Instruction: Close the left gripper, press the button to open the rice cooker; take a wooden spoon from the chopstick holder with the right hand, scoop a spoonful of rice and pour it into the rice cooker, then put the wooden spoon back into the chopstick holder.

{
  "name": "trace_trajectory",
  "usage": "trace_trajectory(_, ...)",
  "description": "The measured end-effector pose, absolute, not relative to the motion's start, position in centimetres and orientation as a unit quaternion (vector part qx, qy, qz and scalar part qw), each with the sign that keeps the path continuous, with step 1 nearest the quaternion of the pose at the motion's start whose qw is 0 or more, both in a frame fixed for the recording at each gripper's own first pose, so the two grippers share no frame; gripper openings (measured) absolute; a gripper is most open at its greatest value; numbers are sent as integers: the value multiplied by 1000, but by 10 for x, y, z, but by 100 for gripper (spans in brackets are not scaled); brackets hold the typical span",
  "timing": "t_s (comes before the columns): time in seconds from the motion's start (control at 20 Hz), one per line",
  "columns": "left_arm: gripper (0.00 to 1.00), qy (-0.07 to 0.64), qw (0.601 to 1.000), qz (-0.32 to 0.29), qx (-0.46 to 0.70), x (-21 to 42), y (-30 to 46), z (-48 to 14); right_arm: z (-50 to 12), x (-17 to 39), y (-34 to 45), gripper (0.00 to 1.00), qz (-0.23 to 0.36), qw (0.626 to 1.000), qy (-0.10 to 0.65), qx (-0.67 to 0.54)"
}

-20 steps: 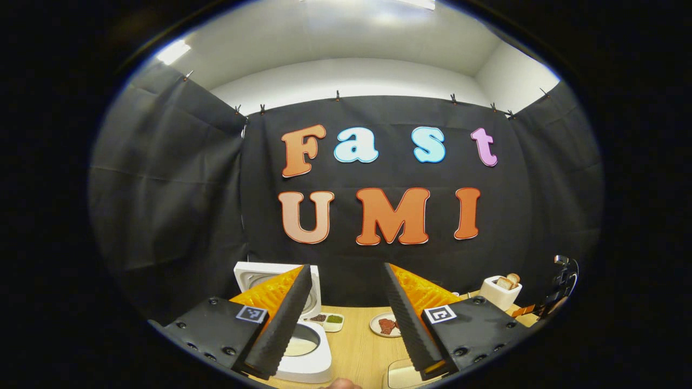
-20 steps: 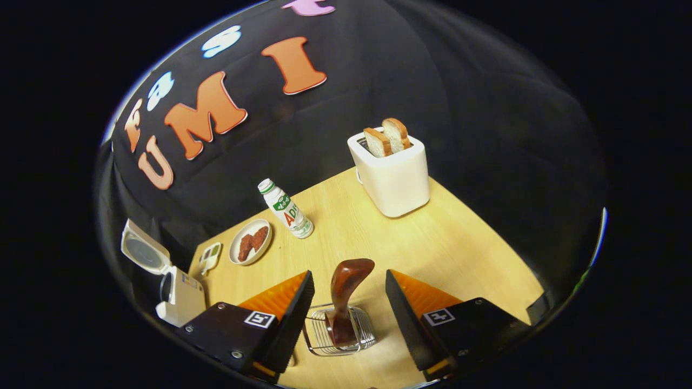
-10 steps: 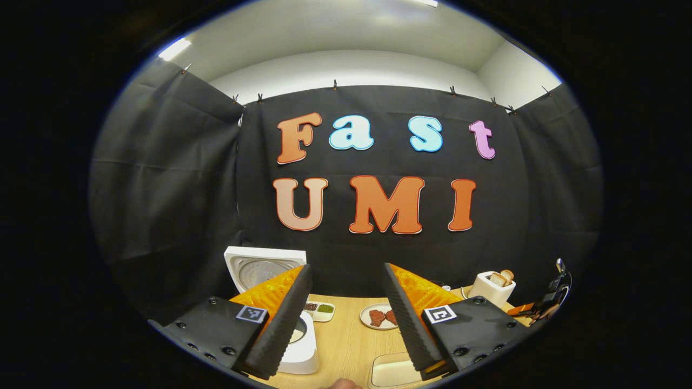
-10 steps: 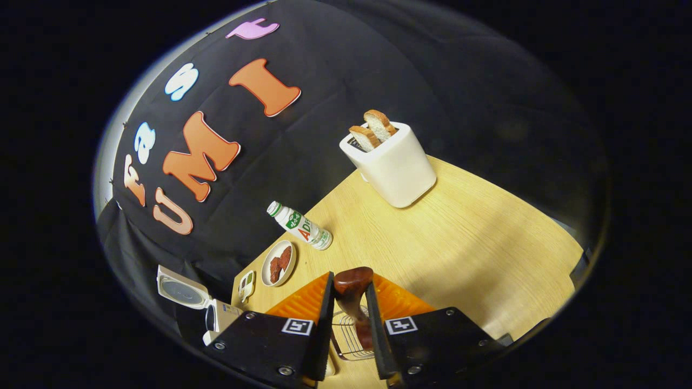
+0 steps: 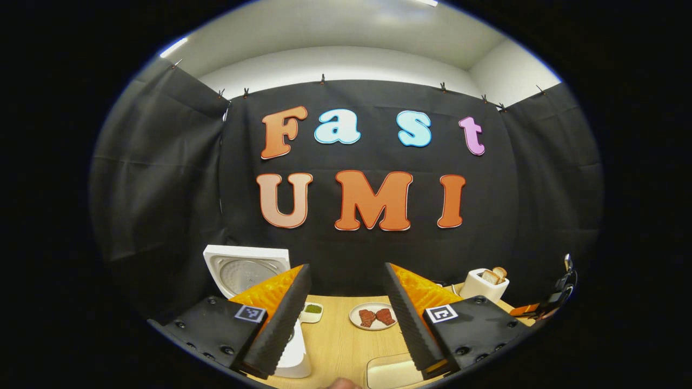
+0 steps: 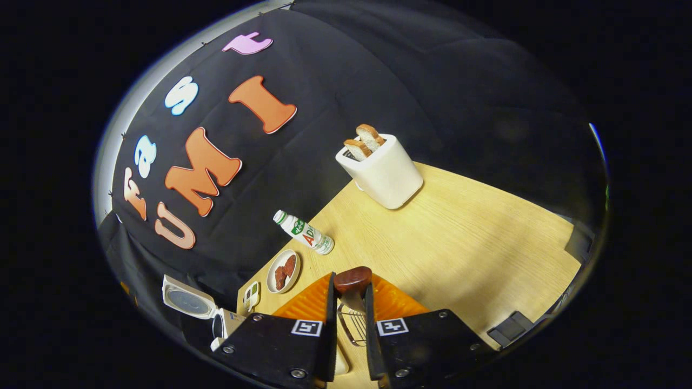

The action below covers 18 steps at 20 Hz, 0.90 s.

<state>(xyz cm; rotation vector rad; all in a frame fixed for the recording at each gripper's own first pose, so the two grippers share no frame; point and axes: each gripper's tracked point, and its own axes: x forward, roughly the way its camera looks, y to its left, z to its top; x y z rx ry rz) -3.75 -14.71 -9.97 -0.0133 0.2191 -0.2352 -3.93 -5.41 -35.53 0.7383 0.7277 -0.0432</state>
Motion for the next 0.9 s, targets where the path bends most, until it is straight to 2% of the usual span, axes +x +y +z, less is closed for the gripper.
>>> trace_trajectory(0.1,94,102,988,-117,5,-35,-138,-97,-341,-37,-53,21,-26,875,339,345)
trace_trajectory(0.15,94,99,988,-118,8,-35,-134,-97,-336,-35,-50,16,-29,878,338,338)
trace_trajectory(0.2,94,95,988,-119,8,-34,-128,-95,-326,-34,-48,21,-29,885,330,327)
trace_trajectory(0.5,94,102,988,-111,-12,-28,-89,-105,-256,-30,-22,20,-11,914,277,297)
trace_trajectory(0.6,94,104,988,-109,-20,-26,-77,-108,-235,-30,-3,20,6,921,263,289)
trace_trajectory(0.75,94,109,988,-107,-26,-23,-59,-115,-210,-41,39,20,61,920,254,293)
trace_trajectory(0.9,94,114,987,-110,-27,-21,-44,-121,-211,-51,80,20,94,919,265,277)
